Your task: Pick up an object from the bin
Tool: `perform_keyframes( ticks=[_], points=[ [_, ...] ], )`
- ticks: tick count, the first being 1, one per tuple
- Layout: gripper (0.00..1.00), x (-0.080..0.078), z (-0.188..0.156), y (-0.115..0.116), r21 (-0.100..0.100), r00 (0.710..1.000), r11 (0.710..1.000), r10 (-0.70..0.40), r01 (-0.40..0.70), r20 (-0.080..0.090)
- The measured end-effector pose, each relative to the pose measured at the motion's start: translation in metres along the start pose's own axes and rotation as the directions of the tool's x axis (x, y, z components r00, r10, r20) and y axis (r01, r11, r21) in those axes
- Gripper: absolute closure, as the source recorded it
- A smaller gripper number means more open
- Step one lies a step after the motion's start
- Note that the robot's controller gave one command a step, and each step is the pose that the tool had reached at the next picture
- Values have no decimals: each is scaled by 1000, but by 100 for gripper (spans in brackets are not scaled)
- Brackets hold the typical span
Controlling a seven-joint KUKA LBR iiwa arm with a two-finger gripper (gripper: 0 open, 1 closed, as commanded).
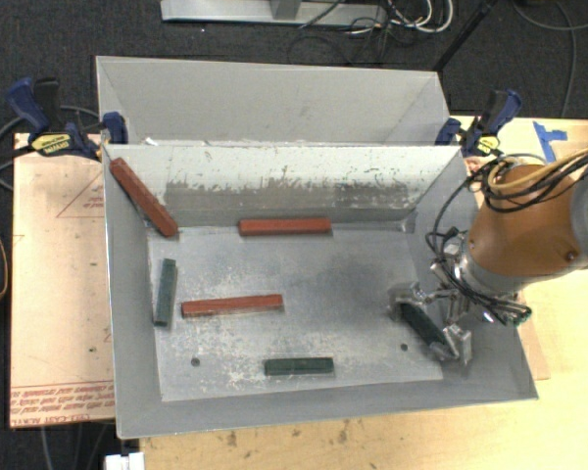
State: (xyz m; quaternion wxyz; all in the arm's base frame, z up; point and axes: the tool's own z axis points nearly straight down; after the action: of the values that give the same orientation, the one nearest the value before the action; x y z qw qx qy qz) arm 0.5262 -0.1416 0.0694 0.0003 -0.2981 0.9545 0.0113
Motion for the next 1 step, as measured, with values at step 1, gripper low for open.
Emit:
perform_keyframes(
  ticks=[1],
  points=[
    [0, -58, -1, -33, 8, 978, 978, -211, 211, 3]
  ],
)
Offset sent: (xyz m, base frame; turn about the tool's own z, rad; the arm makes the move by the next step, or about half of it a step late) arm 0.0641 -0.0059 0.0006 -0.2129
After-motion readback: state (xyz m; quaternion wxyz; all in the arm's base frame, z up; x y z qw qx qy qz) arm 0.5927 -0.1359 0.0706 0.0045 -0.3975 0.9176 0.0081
